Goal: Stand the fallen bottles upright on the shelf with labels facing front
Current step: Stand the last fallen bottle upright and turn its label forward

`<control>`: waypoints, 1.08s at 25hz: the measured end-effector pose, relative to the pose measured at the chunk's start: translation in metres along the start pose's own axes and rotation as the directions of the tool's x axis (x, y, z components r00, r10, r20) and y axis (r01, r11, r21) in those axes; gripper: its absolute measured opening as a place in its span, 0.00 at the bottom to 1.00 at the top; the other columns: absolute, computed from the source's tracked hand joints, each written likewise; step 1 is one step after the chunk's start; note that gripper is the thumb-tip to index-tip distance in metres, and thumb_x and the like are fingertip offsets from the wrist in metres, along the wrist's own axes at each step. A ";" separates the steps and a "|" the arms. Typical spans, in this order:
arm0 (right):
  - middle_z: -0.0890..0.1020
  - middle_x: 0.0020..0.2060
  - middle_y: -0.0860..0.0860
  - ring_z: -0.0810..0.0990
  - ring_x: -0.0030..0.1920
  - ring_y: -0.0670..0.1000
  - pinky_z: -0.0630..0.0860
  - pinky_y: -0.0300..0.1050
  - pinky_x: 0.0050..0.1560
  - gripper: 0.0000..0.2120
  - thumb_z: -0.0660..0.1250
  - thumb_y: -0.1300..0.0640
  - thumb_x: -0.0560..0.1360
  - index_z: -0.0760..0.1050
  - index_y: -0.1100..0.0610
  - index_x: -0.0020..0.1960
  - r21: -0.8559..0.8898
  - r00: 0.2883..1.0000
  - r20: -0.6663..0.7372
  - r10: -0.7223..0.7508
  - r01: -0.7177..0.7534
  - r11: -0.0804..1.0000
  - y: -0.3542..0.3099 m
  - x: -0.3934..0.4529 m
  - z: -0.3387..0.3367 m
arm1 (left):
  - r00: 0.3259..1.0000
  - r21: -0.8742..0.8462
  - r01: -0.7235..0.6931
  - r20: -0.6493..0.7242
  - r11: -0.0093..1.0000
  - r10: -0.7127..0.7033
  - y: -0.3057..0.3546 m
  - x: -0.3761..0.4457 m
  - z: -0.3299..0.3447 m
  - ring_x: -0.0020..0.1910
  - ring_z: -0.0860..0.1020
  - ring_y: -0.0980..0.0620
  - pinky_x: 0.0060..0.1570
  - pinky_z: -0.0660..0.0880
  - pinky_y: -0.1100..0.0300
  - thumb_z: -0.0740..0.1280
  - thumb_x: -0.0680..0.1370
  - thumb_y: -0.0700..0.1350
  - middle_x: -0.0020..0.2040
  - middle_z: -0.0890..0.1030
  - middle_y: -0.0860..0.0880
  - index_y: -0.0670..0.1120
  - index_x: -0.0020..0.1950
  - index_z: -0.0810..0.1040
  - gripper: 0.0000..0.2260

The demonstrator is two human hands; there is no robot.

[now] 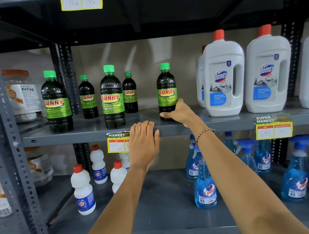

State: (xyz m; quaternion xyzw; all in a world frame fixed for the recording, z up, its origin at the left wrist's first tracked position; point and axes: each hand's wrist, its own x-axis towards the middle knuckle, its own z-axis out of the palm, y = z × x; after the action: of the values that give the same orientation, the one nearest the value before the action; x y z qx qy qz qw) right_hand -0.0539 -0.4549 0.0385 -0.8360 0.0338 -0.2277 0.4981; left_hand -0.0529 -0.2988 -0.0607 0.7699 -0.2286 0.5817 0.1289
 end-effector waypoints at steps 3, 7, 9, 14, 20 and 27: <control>0.74 0.63 0.58 0.74 0.64 0.56 0.72 0.47 0.60 0.34 0.76 0.58 0.69 0.61 0.63 0.68 0.029 0.999 0.037 0.017 -0.018 0.999 0.001 0.002 -0.004 | 0.995 0.009 0.097 0.018 0.995 -0.097 0.009 0.016 -0.011 0.43 0.76 0.46 0.48 0.69 0.53 0.55 0.80 0.50 0.44 0.79 0.47 0.44 0.48 0.76 0.14; 0.74 0.66 0.60 0.72 0.67 0.57 0.69 0.53 0.68 0.38 0.74 0.57 0.71 0.57 0.65 0.73 0.117 0.995 0.072 0.066 -0.074 0.990 0.008 0.007 -0.021 | 0.935 -0.104 0.265 0.271 0.959 -0.229 0.004 0.071 -0.017 0.49 0.78 0.45 0.42 0.71 0.53 0.59 0.80 0.47 0.49 0.80 0.46 0.45 0.53 0.75 0.09; 0.76 0.66 0.62 0.74 0.66 0.59 0.70 0.55 0.69 0.34 0.73 0.60 0.72 0.62 0.66 0.73 0.160 0.994 0.086 0.066 -0.079 0.984 0.012 0.008 -0.026 | 0.821 -0.261 0.449 0.498 0.854 -0.279 0.001 0.096 -0.010 0.60 0.75 0.44 0.53 0.73 0.50 0.64 0.78 0.48 0.61 0.77 0.44 0.43 0.65 0.70 0.18; 0.84 0.52 0.61 0.83 0.56 0.59 0.77 0.58 0.62 0.18 0.73 0.62 0.71 0.78 0.63 0.60 0.075 0.999 0.004 0.036 -0.036 0.997 0.014 0.009 -0.021 | 0.665 -0.434 0.659 0.718 0.614 -0.206 0.007 0.114 0.001 0.58 0.77 0.47 0.55 0.71 0.58 0.69 0.76 0.44 0.59 0.80 0.43 0.41 0.62 0.76 0.16; 0.84 0.54 0.59 0.82 0.56 0.57 0.76 0.56 0.63 0.19 0.72 0.62 0.71 0.77 0.62 0.61 0.030 0.999 0.025 0.044 -0.044 0.999 0.012 0.006 -0.024 | 0.683 -0.486 0.675 0.695 0.556 -0.223 0.006 0.112 -0.010 0.56 0.79 0.47 0.54 0.71 0.60 0.72 0.73 0.43 0.57 0.81 0.41 0.40 0.61 0.77 0.17; 0.82 0.58 0.61 0.81 0.58 0.58 0.76 0.54 0.64 0.20 0.70 0.64 0.74 0.74 0.65 0.64 0.076 0.998 0.057 0.022 -0.026 0.997 0.002 -0.023 -0.034 | 0.722 -0.527 0.650 0.654 0.548 -0.227 0.007 0.101 -0.032 0.52 0.80 0.52 0.49 0.70 0.66 0.74 0.71 0.46 0.54 0.83 0.44 0.40 0.59 0.78 0.19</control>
State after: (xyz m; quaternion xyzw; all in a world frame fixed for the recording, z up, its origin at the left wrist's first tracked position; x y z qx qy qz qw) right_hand -0.0887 -0.4772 0.0423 -0.8218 0.0209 -0.1991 0.5334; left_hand -0.0613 -0.3099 0.0449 0.8089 -0.2558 0.1586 0.5051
